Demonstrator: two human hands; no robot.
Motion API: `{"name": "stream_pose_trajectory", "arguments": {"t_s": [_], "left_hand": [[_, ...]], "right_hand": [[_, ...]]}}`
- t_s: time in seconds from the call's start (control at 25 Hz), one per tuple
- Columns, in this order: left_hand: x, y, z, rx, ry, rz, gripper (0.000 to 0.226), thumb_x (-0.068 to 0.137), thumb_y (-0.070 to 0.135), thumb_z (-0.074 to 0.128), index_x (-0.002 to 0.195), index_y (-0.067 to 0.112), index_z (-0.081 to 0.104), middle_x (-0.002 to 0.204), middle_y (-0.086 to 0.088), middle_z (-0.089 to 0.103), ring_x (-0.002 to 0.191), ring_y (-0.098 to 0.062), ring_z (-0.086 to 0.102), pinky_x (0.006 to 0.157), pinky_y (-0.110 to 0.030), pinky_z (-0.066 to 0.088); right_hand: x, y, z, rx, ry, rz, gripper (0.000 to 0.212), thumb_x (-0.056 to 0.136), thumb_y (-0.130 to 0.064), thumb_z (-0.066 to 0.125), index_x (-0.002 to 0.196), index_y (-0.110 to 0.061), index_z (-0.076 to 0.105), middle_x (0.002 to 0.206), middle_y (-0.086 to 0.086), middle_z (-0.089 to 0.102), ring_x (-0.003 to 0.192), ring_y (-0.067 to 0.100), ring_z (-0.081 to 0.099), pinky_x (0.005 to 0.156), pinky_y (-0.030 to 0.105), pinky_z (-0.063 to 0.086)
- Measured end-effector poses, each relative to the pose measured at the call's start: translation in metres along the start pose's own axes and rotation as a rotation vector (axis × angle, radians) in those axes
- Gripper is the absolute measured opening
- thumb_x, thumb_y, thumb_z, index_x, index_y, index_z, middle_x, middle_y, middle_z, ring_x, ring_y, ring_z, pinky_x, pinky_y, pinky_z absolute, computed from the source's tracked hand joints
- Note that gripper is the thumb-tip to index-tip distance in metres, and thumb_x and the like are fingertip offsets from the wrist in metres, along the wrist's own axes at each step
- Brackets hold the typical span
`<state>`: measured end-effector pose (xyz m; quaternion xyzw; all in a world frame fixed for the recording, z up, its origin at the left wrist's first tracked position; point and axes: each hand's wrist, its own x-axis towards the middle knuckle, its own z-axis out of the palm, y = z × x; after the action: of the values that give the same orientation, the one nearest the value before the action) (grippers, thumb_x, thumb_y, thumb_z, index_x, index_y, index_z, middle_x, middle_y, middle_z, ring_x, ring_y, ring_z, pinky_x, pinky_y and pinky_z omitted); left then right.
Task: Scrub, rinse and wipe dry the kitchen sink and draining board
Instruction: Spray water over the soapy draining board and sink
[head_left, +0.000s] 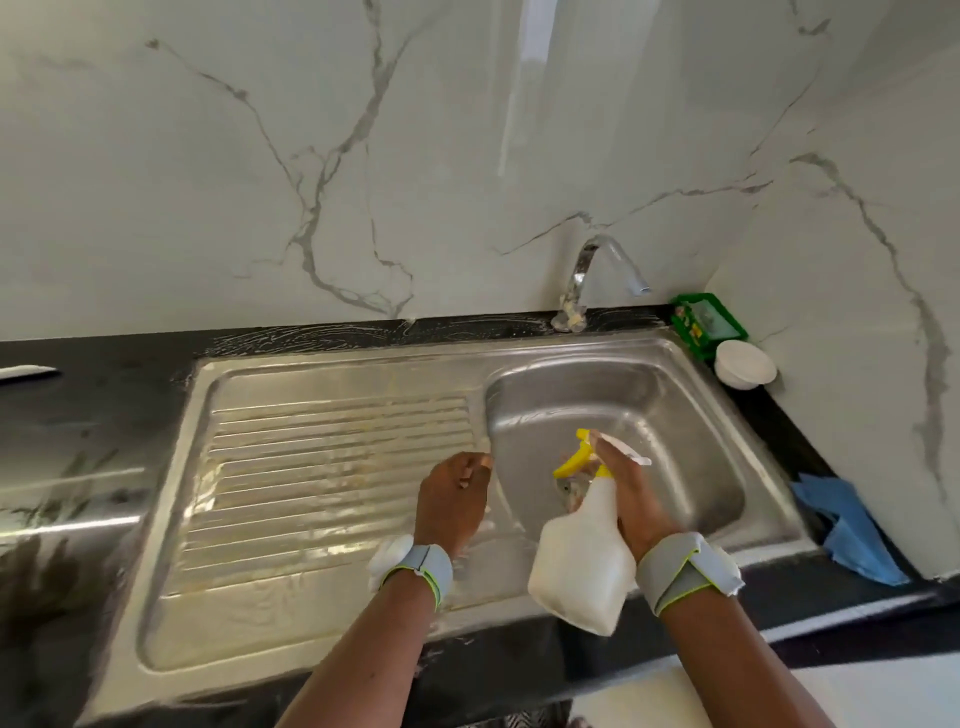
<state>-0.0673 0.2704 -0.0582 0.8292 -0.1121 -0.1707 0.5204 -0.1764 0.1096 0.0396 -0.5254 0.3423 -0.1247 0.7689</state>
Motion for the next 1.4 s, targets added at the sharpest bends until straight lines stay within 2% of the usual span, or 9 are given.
{"name": "stream_pose_trajectory", "arguments": {"t_s": [0.08,0.2,0.32,0.48,0.64,0.8,1.0,1.2,1.4], "left_hand": [[-0.008,-0.018,-0.035,0.01,0.007,0.013,0.029,0.097,0.048,0.055,0.107,0.03,0.076,0.1,0.006,0.076,0.099,-0.02,0.071,0.091,-0.039,0.056],[-0.017,-0.039,-0.08,0.11,0.029,0.06,0.027,0.104,0.042,0.055,0.112,0.024,0.074,0.106,0.001,0.075,0.102,-0.024,0.069,0.089,-0.035,0.053],[-0.03,-0.047,-0.129,0.219,0.088,0.104,0.028,0.105,0.039,0.054,0.115,0.022,0.074,0.107,-0.001,0.075,0.101,-0.025,0.068,0.085,-0.032,0.051],[-0.075,-0.076,-0.193,0.238,0.19,0.14,0.021,0.103,0.034,0.057,0.109,0.023,0.074,0.103,0.003,0.074,0.097,-0.02,0.068,0.083,-0.033,0.052],[-0.112,-0.108,-0.239,0.265,0.248,0.118,0.017,0.101,0.032,0.059,0.108,0.025,0.074,0.109,0.005,0.073,0.102,-0.016,0.066,0.089,-0.03,0.05],[-0.117,-0.133,-0.288,0.296,0.355,0.045,0.031,0.103,0.041,0.05,0.104,0.02,0.072,0.107,-0.004,0.071,0.101,-0.027,0.064,0.085,-0.034,0.045],[-0.086,-0.16,-0.334,0.264,0.409,0.04,0.038,0.106,0.039,0.043,0.086,0.011,0.059,0.09,-0.006,0.058,0.089,-0.031,0.056,0.076,-0.036,0.039],[-0.033,-0.191,-0.371,0.361,0.363,0.15,0.032,0.106,0.037,0.043,0.094,0.014,0.06,0.097,-0.006,0.059,0.094,-0.03,0.055,0.075,-0.036,0.039],[0.023,-0.207,-0.39,0.486,0.307,0.309,0.04,0.102,0.045,0.04,0.119,0.021,0.067,0.131,-0.001,0.058,0.125,-0.025,0.05,0.101,-0.044,0.039]], "right_hand": [[-0.026,0.021,0.033,-0.008,-0.014,0.065,0.026,0.102,-0.031,0.051,0.11,-0.015,0.07,0.089,0.019,0.071,0.067,0.029,0.054,0.055,0.031,0.049],[-0.055,0.044,0.07,-0.027,-0.028,0.18,0.038,0.1,-0.035,0.053,0.075,-0.018,0.077,0.081,0.011,0.067,0.062,0.021,0.055,0.047,0.025,0.048],[-0.077,0.067,0.096,-0.129,-0.042,0.193,0.033,0.101,-0.04,0.053,0.099,-0.01,0.068,0.084,0.011,0.069,0.066,0.019,0.066,0.048,0.026,0.049],[-0.119,0.099,0.134,-0.184,-0.118,0.197,0.037,0.099,-0.035,0.057,0.081,-0.005,0.067,0.083,0.012,0.07,0.065,0.021,0.067,0.048,0.027,0.048],[-0.172,0.137,0.159,-0.164,-0.137,0.294,0.049,0.098,-0.048,0.054,0.088,-0.002,0.069,0.083,0.019,0.07,0.052,0.024,0.061,0.054,0.029,0.05],[-0.21,0.164,0.199,-0.225,-0.177,0.314,0.056,0.099,-0.055,0.048,0.093,-0.004,0.07,0.09,0.023,0.073,0.078,0.035,0.07,0.07,0.034,0.051],[-0.215,0.188,0.253,-0.236,-0.117,0.239,0.045,0.099,-0.043,0.053,0.079,-0.006,0.069,0.086,0.021,0.07,0.078,0.03,0.071,0.063,0.03,0.05],[-0.215,0.204,0.316,-0.445,-0.077,0.309,0.073,0.09,-0.075,0.044,0.09,-0.007,0.07,0.086,0.018,0.073,0.084,0.03,0.073,0.056,0.034,0.058],[-0.213,0.235,0.363,-0.361,0.086,0.273,0.039,0.098,-0.046,0.057,0.105,-0.009,0.069,0.086,0.015,0.075,0.086,0.034,0.073,0.06,0.045,0.06]]}}
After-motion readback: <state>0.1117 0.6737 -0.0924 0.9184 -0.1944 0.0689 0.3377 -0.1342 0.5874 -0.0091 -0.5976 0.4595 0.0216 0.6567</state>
